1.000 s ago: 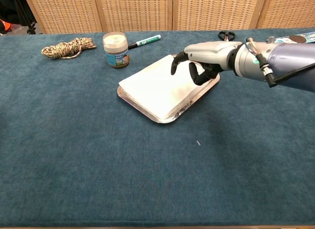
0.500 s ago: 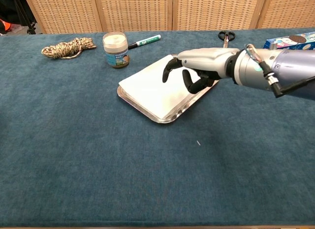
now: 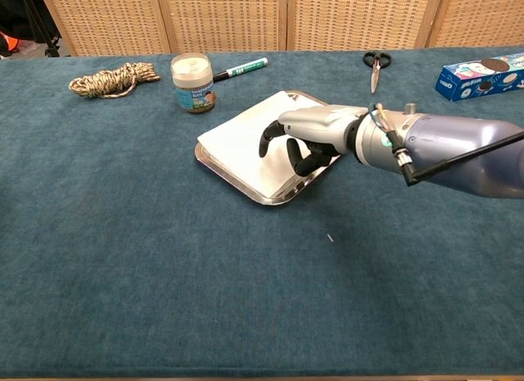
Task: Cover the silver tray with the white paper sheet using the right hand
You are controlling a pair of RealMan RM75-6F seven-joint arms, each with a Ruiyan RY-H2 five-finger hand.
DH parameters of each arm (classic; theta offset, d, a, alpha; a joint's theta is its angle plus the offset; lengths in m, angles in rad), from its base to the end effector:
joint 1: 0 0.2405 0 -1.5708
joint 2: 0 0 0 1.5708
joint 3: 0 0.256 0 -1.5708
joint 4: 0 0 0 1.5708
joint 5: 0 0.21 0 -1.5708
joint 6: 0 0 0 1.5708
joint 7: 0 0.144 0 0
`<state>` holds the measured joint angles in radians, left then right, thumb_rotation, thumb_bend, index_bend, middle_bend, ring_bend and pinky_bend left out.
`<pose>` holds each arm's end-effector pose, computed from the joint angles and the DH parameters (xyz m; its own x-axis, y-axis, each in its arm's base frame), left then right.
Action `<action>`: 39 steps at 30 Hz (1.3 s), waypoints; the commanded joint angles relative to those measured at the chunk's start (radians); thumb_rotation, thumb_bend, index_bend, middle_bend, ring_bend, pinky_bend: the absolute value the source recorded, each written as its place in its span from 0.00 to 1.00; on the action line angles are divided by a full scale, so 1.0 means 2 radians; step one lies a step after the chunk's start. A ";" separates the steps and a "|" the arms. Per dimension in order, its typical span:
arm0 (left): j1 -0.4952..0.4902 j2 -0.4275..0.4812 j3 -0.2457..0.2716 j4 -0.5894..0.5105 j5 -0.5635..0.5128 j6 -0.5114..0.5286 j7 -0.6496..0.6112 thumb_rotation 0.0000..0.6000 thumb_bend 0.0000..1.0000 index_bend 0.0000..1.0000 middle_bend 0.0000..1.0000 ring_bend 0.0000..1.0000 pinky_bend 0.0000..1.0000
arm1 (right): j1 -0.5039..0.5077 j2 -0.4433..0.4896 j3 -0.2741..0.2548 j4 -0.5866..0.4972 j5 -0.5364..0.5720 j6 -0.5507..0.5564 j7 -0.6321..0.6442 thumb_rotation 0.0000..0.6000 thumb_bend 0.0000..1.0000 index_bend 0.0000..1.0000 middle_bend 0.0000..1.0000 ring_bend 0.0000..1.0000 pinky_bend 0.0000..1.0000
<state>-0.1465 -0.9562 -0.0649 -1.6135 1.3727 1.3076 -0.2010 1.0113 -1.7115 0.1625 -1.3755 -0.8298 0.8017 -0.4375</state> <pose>-0.3346 0.2032 0.2025 0.3305 0.1024 0.9382 0.9359 0.0925 -0.3398 -0.0780 -0.3551 -0.0853 0.4881 -0.4152 0.7677 -0.8392 -0.4650 0.2821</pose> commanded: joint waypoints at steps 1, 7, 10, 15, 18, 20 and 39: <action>-0.001 0.001 -0.001 0.001 -0.001 -0.002 -0.002 1.00 0.00 0.00 0.00 0.00 0.00 | 0.002 -0.007 0.000 0.008 0.002 -0.003 -0.002 1.00 1.00 0.24 0.12 0.00 0.00; -0.001 0.001 -0.001 0.001 -0.002 -0.003 -0.003 1.00 0.00 0.00 0.00 0.00 0.00 | 0.002 -0.017 -0.006 0.019 -0.002 -0.008 -0.003 1.00 1.00 0.24 0.12 0.00 0.00; -0.001 0.001 -0.001 0.000 -0.003 -0.003 -0.001 1.00 0.00 0.00 0.00 0.00 0.00 | 0.001 -0.017 -0.008 0.019 -0.006 -0.008 -0.003 1.00 1.00 0.24 0.12 0.00 0.00; -0.001 0.000 -0.001 -0.001 -0.003 -0.003 0.002 1.00 0.00 0.00 0.00 0.00 0.00 | -0.003 -0.010 -0.014 0.014 -0.012 -0.010 -0.005 1.00 1.00 0.24 0.12 0.00 0.00; -0.002 -0.001 -0.001 -0.001 -0.003 -0.004 0.004 1.00 0.00 0.00 0.00 0.00 0.00 | -0.006 -0.003 -0.017 0.008 -0.014 -0.011 -0.006 1.00 1.00 0.24 0.12 0.00 0.00; -0.002 -0.001 -0.001 -0.001 -0.003 -0.005 0.006 1.00 0.00 0.00 0.00 0.00 0.00 | -0.007 0.000 -0.019 0.005 -0.015 -0.012 -0.006 1.00 1.00 0.24 0.12 0.00 0.00; -0.004 -0.004 0.000 -0.001 -0.003 -0.006 0.014 1.00 0.00 0.00 0.00 0.00 0.00 | -0.013 0.035 -0.006 -0.034 -0.051 -0.005 0.016 1.00 1.00 0.24 0.11 0.00 0.00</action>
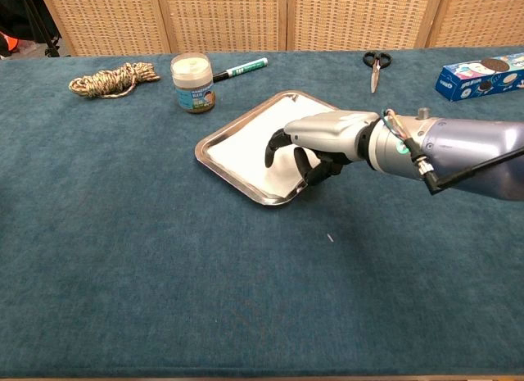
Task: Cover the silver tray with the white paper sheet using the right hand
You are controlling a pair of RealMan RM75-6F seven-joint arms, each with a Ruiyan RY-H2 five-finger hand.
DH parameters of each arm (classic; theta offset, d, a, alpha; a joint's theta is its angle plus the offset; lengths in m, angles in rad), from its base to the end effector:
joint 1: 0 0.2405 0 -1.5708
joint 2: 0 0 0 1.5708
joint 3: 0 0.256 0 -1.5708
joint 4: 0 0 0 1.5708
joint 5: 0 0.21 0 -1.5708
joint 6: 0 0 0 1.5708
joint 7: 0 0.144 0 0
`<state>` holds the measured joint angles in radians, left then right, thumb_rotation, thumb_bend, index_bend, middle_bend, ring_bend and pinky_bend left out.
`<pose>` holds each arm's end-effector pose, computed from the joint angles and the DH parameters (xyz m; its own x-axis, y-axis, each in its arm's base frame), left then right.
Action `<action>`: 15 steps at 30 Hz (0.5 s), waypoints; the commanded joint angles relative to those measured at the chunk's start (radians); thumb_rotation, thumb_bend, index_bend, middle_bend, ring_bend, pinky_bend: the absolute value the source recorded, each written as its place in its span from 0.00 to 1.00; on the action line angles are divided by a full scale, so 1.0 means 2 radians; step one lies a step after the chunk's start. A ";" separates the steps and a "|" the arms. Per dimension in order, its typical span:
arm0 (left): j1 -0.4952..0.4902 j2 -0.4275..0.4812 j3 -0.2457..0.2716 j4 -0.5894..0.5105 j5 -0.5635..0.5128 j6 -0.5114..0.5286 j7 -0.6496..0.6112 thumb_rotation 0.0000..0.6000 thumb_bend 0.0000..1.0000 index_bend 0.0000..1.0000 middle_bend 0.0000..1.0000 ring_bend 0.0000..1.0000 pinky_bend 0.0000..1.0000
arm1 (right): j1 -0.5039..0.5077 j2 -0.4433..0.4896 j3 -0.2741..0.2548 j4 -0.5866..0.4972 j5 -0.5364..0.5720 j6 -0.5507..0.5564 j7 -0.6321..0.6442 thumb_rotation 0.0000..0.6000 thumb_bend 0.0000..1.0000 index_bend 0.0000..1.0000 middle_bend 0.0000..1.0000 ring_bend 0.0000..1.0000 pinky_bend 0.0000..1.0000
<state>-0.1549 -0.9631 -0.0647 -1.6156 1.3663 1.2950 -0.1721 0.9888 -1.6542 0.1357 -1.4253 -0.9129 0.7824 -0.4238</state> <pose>-0.3339 0.2055 0.1986 0.3471 0.1147 0.9308 0.9295 0.0895 -0.3577 -0.0852 -0.3480 -0.0749 0.5376 -0.3993 0.7427 -0.7989 -0.5228 0.2973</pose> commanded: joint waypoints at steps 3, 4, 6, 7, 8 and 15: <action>0.000 0.000 0.000 0.000 0.001 0.001 0.000 1.00 0.00 0.00 0.00 0.00 0.00 | -0.003 0.022 0.022 -0.029 -0.026 0.012 0.027 1.00 0.95 0.24 0.10 0.00 0.00; 0.000 0.000 0.000 0.000 0.001 0.001 0.000 1.00 0.00 0.00 0.00 0.00 0.00 | -0.004 0.025 0.023 -0.034 -0.029 0.013 0.031 1.00 0.93 0.24 0.10 0.00 0.00; 0.000 0.000 0.000 0.000 0.001 0.001 0.000 1.00 0.00 0.00 0.00 0.00 0.00 | -0.005 0.030 0.028 -0.040 -0.034 0.015 0.037 1.00 0.85 0.24 0.09 0.00 0.00; 0.000 0.000 0.001 0.000 0.001 0.001 0.000 1.00 0.00 0.00 0.00 0.00 0.00 | -0.006 0.034 0.031 -0.045 -0.038 0.017 0.041 1.00 0.78 0.24 0.08 0.00 0.00; 0.000 0.000 0.001 0.000 0.002 0.001 0.000 1.00 0.00 0.00 0.00 0.00 0.00 | -0.008 0.041 0.036 -0.054 -0.043 0.021 0.049 1.00 0.71 0.23 0.07 0.00 0.00; 0.003 -0.003 0.000 0.002 0.002 0.008 0.007 1.00 0.00 0.00 0.00 0.00 0.00 | -0.055 0.119 0.042 -0.103 -0.139 0.117 0.065 1.00 0.00 0.01 0.00 0.00 0.00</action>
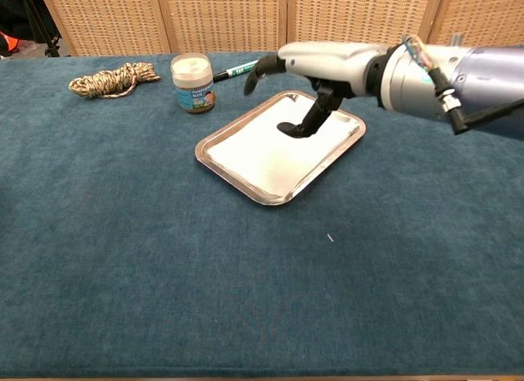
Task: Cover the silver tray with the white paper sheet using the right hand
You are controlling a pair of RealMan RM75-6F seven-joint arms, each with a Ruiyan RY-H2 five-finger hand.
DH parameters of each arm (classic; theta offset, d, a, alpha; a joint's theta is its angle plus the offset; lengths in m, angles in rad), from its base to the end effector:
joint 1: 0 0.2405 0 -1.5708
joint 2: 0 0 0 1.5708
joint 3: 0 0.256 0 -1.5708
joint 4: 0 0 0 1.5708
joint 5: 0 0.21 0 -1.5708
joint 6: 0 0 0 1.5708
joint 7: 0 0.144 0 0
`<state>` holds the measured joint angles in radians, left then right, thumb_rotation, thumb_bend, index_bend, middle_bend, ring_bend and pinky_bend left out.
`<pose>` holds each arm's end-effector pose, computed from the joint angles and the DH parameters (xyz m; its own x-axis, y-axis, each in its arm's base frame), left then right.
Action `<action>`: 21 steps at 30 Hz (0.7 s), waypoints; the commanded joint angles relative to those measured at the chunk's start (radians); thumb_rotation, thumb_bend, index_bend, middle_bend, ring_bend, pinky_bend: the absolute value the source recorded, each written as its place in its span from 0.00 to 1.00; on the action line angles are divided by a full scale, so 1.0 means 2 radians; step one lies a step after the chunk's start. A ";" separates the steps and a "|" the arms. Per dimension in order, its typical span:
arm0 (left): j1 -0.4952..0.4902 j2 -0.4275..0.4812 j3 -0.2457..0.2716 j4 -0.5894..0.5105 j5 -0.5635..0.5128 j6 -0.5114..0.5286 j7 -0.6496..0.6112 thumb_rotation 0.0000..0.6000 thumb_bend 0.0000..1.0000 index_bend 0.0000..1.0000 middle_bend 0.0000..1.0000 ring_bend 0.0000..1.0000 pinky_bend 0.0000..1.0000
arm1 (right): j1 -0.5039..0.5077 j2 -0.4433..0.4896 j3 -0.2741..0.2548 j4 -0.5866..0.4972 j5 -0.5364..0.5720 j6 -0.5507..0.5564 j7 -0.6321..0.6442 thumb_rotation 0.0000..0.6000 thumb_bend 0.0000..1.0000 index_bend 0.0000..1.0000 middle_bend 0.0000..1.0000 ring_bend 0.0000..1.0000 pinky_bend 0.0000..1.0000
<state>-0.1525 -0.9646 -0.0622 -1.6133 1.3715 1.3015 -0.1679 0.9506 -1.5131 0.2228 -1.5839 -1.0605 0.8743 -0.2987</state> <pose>-0.3340 0.2044 0.1985 0.3536 0.1128 0.9286 0.9276 0.0859 -0.3636 -0.0557 -0.3550 -0.0157 0.4056 -0.2926 0.8660 -0.8125 -0.5495 0.1949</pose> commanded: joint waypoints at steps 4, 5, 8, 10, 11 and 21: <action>0.007 -0.010 -0.004 0.002 -0.001 0.023 0.018 1.00 0.00 0.00 0.00 0.00 0.00 | -0.093 0.103 -0.031 -0.027 -0.134 0.145 0.028 1.00 0.00 0.00 0.00 0.00 0.00; 0.009 -0.012 -0.005 0.002 -0.002 0.028 0.022 1.00 0.00 0.00 0.00 0.00 0.00 | -0.107 0.113 -0.039 -0.022 -0.147 0.161 0.036 1.00 0.00 0.00 0.00 0.00 0.00; 0.014 -0.019 -0.007 0.001 -0.003 0.043 0.034 1.00 0.00 0.00 0.00 0.00 0.00 | -0.145 0.134 -0.056 0.005 -0.177 0.209 0.052 1.00 0.00 0.00 0.00 0.00 0.00; 0.018 -0.023 -0.009 0.000 -0.002 0.054 0.038 1.00 0.00 0.00 0.00 0.00 0.00 | -0.167 0.142 -0.065 0.022 -0.186 0.232 0.065 1.00 0.00 0.00 0.00 0.00 0.00; 0.020 -0.026 -0.009 0.000 0.000 0.060 0.039 1.00 0.00 0.00 0.00 0.00 0.00 | -0.180 0.146 -0.071 0.034 -0.191 0.245 0.072 1.00 0.00 0.00 0.00 0.00 0.00; 0.034 -0.045 -0.016 0.023 -0.004 0.086 0.030 1.00 0.00 0.00 0.00 0.00 0.00 | -0.287 0.146 -0.100 0.141 -0.208 0.337 0.193 1.00 0.00 0.00 0.00 0.00 0.00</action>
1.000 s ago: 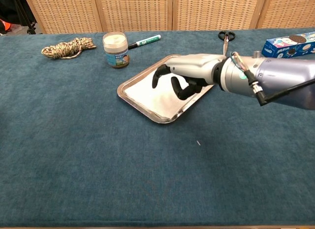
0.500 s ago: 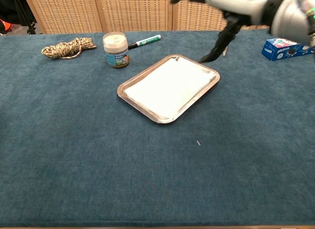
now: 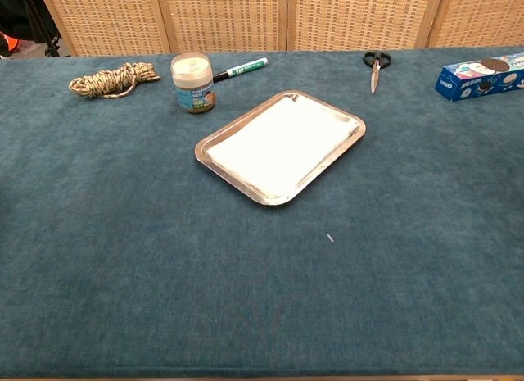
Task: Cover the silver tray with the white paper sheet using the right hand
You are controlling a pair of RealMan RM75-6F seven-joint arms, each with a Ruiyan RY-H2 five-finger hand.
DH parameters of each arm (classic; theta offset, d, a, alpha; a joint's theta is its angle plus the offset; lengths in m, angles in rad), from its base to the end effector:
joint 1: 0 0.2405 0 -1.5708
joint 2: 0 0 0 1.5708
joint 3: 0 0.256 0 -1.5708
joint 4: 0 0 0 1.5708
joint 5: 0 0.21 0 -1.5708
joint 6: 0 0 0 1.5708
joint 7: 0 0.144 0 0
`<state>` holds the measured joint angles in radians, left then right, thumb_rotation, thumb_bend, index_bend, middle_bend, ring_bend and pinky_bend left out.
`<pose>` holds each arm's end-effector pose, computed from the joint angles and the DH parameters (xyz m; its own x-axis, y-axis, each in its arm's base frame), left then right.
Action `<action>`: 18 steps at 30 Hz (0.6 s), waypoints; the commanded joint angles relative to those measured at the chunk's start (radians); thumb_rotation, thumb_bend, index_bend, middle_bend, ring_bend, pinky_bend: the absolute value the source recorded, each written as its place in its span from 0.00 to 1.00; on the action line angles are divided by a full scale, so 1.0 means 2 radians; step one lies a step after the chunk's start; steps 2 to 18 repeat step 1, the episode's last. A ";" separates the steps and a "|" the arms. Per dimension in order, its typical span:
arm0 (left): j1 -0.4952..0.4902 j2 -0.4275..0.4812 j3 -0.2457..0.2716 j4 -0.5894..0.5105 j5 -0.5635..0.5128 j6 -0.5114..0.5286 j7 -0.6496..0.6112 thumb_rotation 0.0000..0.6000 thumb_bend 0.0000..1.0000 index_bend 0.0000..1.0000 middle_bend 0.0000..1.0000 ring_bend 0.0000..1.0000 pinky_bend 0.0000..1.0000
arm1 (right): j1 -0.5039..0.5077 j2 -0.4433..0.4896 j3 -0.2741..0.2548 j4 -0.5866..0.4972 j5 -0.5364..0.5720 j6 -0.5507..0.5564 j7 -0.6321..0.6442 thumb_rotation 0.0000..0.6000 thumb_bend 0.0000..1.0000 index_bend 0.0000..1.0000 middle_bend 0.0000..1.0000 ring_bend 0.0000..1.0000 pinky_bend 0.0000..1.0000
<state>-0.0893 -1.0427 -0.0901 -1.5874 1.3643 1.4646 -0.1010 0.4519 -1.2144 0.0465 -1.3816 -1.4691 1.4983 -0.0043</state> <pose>-0.3345 0.1905 0.1991 0.3789 -0.0406 0.9245 0.9203 0.1215 -0.3719 -0.2611 -0.2964 0.1554 0.4757 0.2011 0.8563 -0.8126 -0.2722 0.5153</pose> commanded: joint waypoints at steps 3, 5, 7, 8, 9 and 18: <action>0.003 -0.008 -0.003 0.015 -0.001 0.005 -0.005 1.00 0.00 0.00 0.00 0.00 0.00 | -0.045 -0.007 -0.013 0.052 -0.003 0.028 0.058 1.00 0.00 0.00 0.00 0.00 0.00; 0.003 -0.008 -0.003 0.015 -0.001 0.005 -0.005 1.00 0.00 0.00 0.00 0.00 0.00 | -0.045 -0.007 -0.013 0.052 -0.003 0.028 0.058 1.00 0.00 0.00 0.00 0.00 0.00; 0.003 -0.008 -0.003 0.015 -0.001 0.005 -0.005 1.00 0.00 0.00 0.00 0.00 0.00 | -0.045 -0.007 -0.013 0.052 -0.003 0.028 0.058 1.00 0.00 0.00 0.00 0.00 0.00; 0.003 -0.008 -0.003 0.015 -0.001 0.005 -0.005 1.00 0.00 0.00 0.00 0.00 0.00 | -0.045 -0.007 -0.013 0.052 -0.003 0.028 0.058 1.00 0.00 0.00 0.00 0.00 0.00; 0.003 -0.008 -0.003 0.015 -0.001 0.005 -0.005 1.00 0.00 0.00 0.00 0.00 0.00 | -0.045 -0.007 -0.013 0.052 -0.003 0.028 0.058 1.00 0.00 0.00 0.00 0.00 0.00; 0.003 -0.008 -0.003 0.015 -0.001 0.005 -0.005 1.00 0.00 0.00 0.00 0.00 0.00 | -0.045 -0.007 -0.013 0.052 -0.003 0.028 0.058 1.00 0.00 0.00 0.00 0.00 0.00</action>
